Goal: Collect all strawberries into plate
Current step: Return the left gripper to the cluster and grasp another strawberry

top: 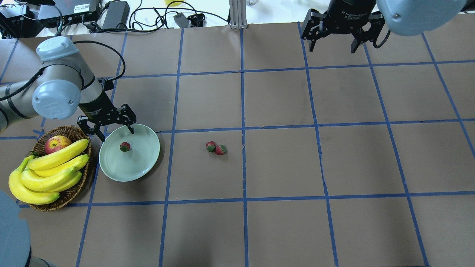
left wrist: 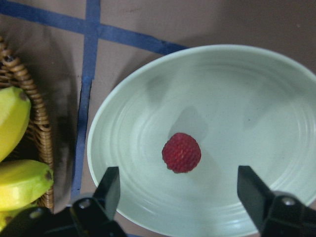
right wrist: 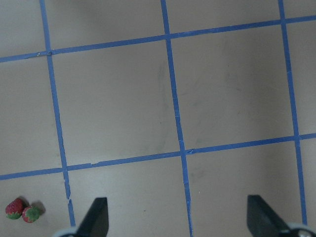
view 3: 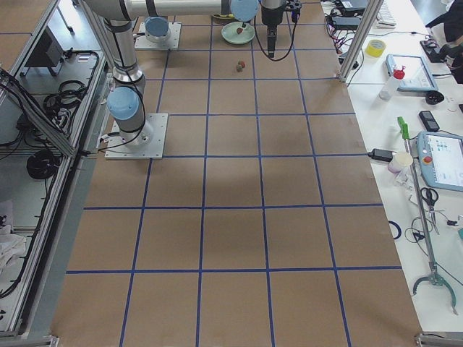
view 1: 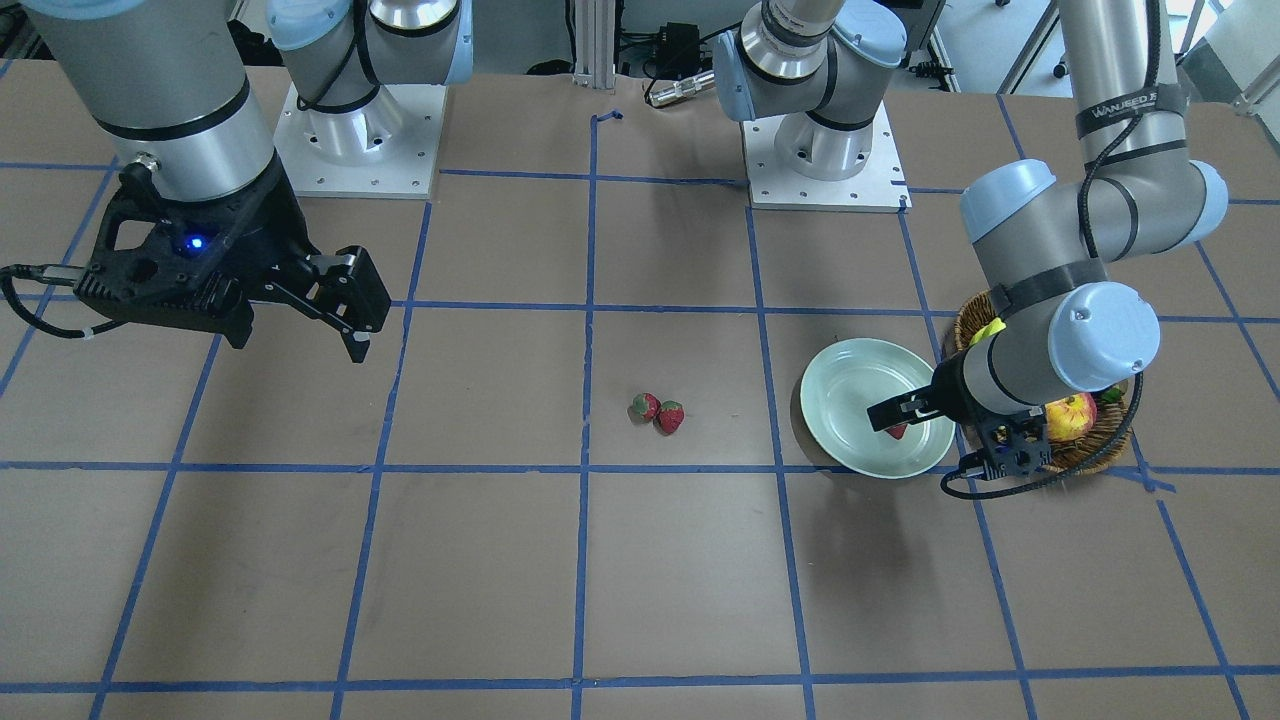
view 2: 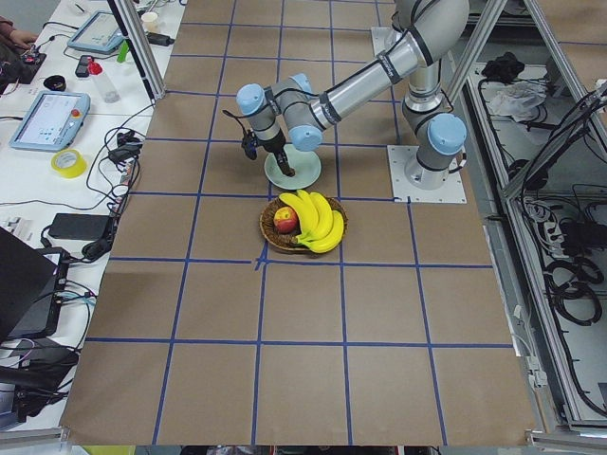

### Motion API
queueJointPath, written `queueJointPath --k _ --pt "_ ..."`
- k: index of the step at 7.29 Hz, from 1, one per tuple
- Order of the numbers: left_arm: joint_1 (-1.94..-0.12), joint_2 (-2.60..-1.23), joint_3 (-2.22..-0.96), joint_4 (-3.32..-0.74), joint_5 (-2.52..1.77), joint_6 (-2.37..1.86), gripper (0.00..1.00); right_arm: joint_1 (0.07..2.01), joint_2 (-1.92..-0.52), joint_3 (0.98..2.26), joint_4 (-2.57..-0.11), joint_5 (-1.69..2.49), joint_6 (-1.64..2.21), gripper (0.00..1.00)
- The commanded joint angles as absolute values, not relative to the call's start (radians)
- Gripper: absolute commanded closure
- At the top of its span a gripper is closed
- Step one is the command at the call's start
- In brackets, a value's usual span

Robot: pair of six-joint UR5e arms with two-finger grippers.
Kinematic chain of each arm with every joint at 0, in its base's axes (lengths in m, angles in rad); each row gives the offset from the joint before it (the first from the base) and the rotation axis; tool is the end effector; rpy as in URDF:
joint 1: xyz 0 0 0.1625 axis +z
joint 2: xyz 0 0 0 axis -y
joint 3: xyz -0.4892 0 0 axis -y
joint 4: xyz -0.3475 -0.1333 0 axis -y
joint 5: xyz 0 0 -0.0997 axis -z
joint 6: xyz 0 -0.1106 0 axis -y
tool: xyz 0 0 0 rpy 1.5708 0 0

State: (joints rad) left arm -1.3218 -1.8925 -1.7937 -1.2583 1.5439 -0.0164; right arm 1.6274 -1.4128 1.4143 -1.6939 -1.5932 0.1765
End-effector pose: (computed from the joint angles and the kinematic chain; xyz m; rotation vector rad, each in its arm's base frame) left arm -0.0031 -0.5409 0.3160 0.4107 -3.0406 -0.3505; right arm 0.1610 -0.5286 0.5474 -0.1895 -3.1218 0.1932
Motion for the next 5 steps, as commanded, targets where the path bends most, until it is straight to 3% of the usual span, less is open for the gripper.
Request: queueJointPath --k 1,5 --pt "-1.429 -1.888 -1.763 -1.249 1.45 -0.034 0.0 1.625 -1.413 1.414 -1.694 -1.594 0.175 0.0" --pt "-1.67 -1.916 -1.802 -1.024 1.339 -0.213 0.0 1.625 -1.413 1.414 -1.692 -1.598 0.173 0.0"
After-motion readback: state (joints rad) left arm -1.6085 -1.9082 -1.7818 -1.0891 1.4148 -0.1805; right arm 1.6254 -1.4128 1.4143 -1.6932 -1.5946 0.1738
